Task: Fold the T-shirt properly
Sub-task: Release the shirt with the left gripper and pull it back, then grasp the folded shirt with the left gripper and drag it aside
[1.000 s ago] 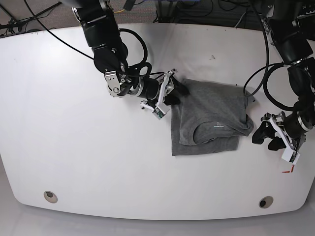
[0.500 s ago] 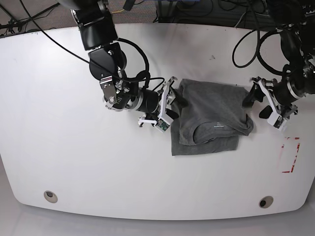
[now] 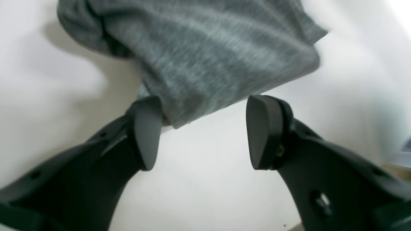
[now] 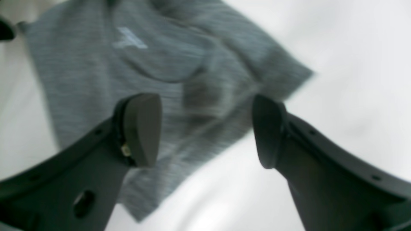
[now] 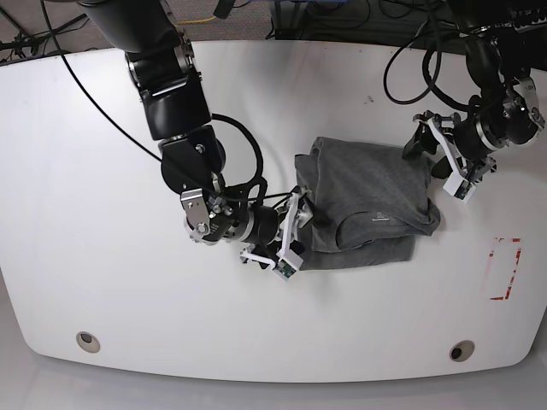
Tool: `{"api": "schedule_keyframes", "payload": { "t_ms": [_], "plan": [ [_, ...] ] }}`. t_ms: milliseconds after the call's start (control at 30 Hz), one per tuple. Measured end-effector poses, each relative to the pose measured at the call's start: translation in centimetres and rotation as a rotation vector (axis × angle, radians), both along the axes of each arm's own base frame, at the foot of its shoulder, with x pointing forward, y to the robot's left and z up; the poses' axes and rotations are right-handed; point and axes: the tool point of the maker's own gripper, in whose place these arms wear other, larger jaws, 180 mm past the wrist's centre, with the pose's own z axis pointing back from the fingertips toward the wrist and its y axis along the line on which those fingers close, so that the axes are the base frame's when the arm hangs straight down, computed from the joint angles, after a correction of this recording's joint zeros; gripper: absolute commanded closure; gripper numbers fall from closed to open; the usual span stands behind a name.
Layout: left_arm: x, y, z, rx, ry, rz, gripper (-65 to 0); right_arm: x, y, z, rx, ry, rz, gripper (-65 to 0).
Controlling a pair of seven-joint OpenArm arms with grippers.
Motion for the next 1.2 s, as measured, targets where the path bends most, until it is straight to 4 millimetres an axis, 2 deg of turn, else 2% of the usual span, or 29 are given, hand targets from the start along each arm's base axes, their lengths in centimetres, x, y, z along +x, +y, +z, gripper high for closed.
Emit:
{"api": "schedule_keyframes", "payload": {
  "t_ms": [167,267,367,467,567,767,867,1033,1200],
  "plan": [
    [1.7,-0.7,0.5,0.014,-0.032,0.029,-38.5,0.3,-0.4,-0.4,-0.009,0.013,-0.013,-41.5],
    [2.7,-0.1,0.5,0.07,-0.056,0.067,-38.5,-0.7,-0.1,-1.4,0.002,0.038,-0.009,-41.5],
    [3.3,-0.5,0.6,0.066,-0.1,0.096,-38.5,-2.4,-0.1,-2.9,-0.001,0.072,-0.006,-41.5],
    [3.5,-0.7,-0.2,0.071,-0.094,0.108,-38.5,-4.1,0.1,-4.1,0.002,0.106,-0.002,-41.5],
    [3.6,-0.6,-2.3,0.079,-0.043,0.118,-38.5,-5.1,0.0,-5.0,-0.002,0.13,-0.002,-41.5],
    [4.2,-2.0,-4.9,0.016,-0.032,0.109,-38.5,-6.5,0.6,-5.3,0.028,0.139,0.002,-41.5],
    [4.7,-2.7,-5.9,0.004,-0.02,0.097,-38.5,-6.9,0.3,-5.4,0.012,0.14,0.004,-41.5],
    [5.7,-2.9,-4.1,0.009,-0.08,0.092,-38.5,-7.3,0.5,-3.3,0.045,0.07,0.009,-41.5],
    [6.5,-2.7,1.1,0.094,-0.205,0.072,-38.5,-8.1,-1.2,-2.9,-0.016,0.054,0.005,-41.5]
  ]
}}
